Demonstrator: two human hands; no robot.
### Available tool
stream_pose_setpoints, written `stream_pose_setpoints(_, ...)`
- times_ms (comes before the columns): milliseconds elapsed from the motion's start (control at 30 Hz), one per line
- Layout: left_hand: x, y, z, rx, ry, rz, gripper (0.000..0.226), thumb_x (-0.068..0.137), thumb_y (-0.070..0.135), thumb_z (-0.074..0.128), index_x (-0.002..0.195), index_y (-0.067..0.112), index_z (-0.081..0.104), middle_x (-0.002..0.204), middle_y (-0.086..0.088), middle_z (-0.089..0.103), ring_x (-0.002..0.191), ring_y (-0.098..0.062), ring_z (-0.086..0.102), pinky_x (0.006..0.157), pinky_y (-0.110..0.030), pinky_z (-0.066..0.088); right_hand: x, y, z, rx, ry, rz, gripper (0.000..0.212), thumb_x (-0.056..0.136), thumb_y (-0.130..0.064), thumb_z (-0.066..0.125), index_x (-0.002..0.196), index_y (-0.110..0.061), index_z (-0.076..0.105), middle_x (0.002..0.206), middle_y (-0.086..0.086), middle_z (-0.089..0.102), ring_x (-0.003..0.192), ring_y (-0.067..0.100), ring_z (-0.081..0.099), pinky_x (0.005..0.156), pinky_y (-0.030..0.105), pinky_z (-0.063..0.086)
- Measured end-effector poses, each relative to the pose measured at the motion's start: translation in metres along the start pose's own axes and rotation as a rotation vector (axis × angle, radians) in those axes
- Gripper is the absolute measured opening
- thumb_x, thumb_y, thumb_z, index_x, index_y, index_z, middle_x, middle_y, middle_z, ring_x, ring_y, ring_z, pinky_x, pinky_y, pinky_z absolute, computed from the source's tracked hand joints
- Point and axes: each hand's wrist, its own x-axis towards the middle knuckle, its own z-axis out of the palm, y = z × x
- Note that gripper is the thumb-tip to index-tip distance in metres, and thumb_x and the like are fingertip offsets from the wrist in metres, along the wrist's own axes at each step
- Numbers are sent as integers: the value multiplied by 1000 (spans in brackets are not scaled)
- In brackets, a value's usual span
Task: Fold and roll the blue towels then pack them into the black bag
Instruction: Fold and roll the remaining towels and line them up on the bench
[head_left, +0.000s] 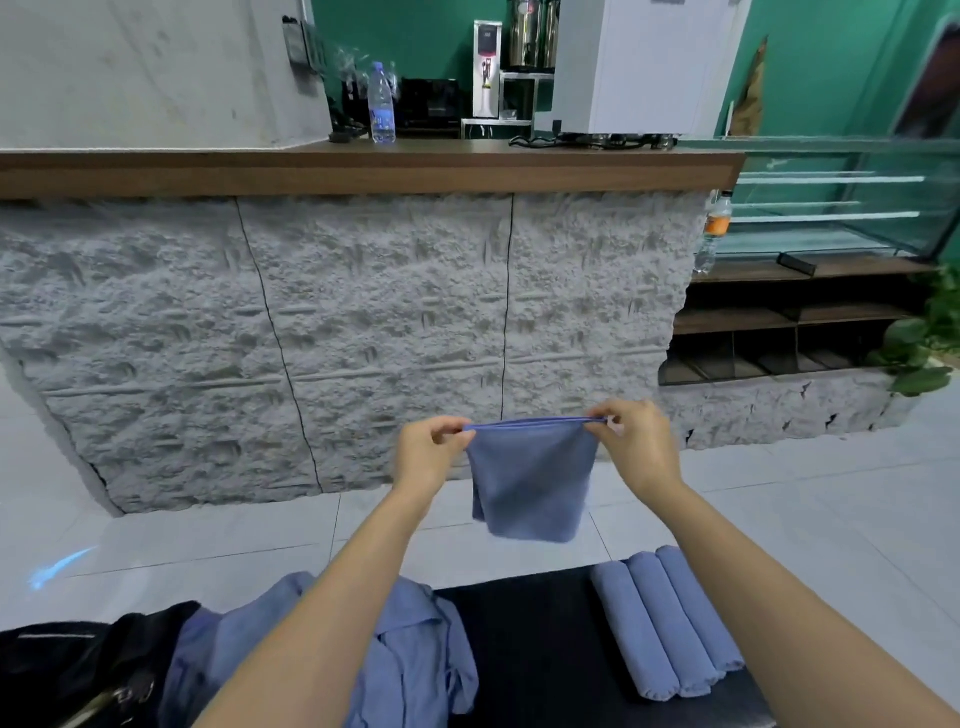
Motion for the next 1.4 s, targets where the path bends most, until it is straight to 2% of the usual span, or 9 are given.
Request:
stream_pose_setpoints(200,-28,-95,14,365,-112,65,10,76,11,77,81,19,76,77,5,68,66,-6,54,65,-23,44,-62,67,37,-159,-135,-170,6,79,-11,72,79,-16,68,80,-9,64,88,16,49,60,26,37)
stream_pose_setpoints(300,-65,-157,20,530,-270,8,9,73,13,79,80,19,77,81,0,72,73,-11,57,70,-21,47,-113,108,70,-293,-366,-96,8,79,-7,66,74,-12,62,76,-6,52,85,21,49,56,30,40)
stream_pose_setpoints(467,-134,-224,18,681,-522,-88,9,84,17,70,90,19,76,84,0,72,76,-9,54,77,-23,46,-200,152,112,-345,-663,114,17,90,-17,51,98,-18,66,100,-2,44,90,19,50,67,23,30)
stream_pose_setpoints(633,-170,-248,16,755,-556,-137,10,84,22,69,92,23,75,91,4,72,87,-16,60,81,-32,47,-240,165,118,-343,-750,134,21,93,-19,50,106,-16,67,82,-11,35,78,13,38,55,10,28)
stream_pose_setpoints(900,-170,-249,37,777,-346,-383,8,82,19,64,87,16,59,89,-3,67,85,-23,62,72,-33,52,-237,159,130,-387,-702,270,21,94,-24,54,105,-9,44,88,8,56,79,23,52,60,31,41)
stream_pose_setpoints(1000,-171,-252,44,966,-371,-128,16,74,9,70,81,15,57,83,-2,61,81,-24,57,62,-29,37,-236,154,136,-450,-594,169,22,84,-11,65,100,-9,50,96,7,53,90,23,50,57,30,39)
stream_pose_setpoints(1133,-173,-258,45,1296,-617,412,36,34,-3,81,58,19,65,66,4,55,63,-19,53,57,-28,41,-248,161,137,-514,-611,-215,53,21,21,71,60,-10,54,65,3,51,60,22,49,50,25,27)
stream_pose_setpoints(1300,-178,-262,36,1310,-729,612,17,58,25,78,69,18,66,73,4,59,70,-19,53,62,-30,40,-259,178,130,-454,-588,-434,29,52,4,75,72,-13,63,78,0,62,71,19,57,64,24,41)
stream_pose_setpoints(1400,-178,-262,38,1328,-705,589,24,52,19,81,72,18,67,72,4,60,69,-17,54,63,-28,39,-260,182,132,-456,-594,-397,39,48,10,73,78,-12,65,80,1,64,72,21,60,65,27,48)
